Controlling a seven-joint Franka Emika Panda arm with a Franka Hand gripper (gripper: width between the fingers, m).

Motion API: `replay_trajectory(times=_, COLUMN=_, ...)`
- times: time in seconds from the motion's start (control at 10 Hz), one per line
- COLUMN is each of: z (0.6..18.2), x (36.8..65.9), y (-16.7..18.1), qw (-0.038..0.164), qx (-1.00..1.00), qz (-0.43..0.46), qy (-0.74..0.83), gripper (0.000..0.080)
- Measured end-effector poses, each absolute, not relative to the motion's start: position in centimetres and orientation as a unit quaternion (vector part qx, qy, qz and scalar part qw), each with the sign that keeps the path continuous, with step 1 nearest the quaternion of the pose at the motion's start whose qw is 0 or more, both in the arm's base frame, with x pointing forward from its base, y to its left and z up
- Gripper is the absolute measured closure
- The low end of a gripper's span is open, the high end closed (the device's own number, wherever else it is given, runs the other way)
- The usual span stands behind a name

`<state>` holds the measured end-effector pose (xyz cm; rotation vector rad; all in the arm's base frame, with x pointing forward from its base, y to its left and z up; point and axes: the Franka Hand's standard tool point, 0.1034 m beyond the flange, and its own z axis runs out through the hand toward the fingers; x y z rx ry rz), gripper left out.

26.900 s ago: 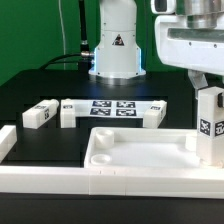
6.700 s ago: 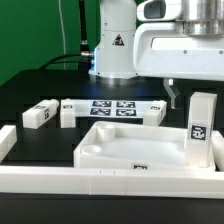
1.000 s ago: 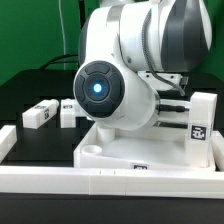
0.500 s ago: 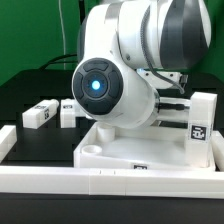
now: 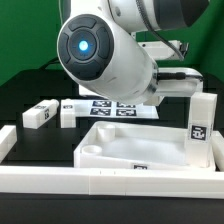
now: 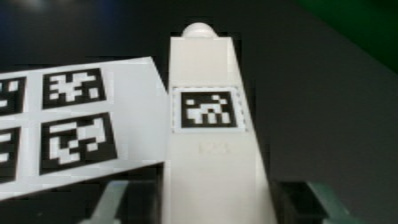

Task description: Assemble desk

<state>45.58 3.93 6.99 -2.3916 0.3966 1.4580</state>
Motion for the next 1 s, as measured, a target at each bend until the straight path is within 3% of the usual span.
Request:
replay_trajectory(times=0.2, z=6.9, x=46.1, y=3.7, qw=0.159, qx=-0.843, qz=0.496, qy=0.135, gripper=0.0509)
replay_trajectory(times=0.3, z=7.7, x=47.0, y=2.8, qw=0.167, qx=-0.855, qz=0.474, qy=0.128, gripper=0.0509)
replay_trajectory(times=0.6, z=11.8, x=50.5, y=1.9, qw=0.16, qx=-0.892, qz=0.403, qy=0.124, gripper=0.0509)
replay_trajectory(times=1.0, z=12.0, x=52.5, y=1.9, qw=0.144, qx=-0.94, qz=0.275, qy=0.141, gripper=0.0509)
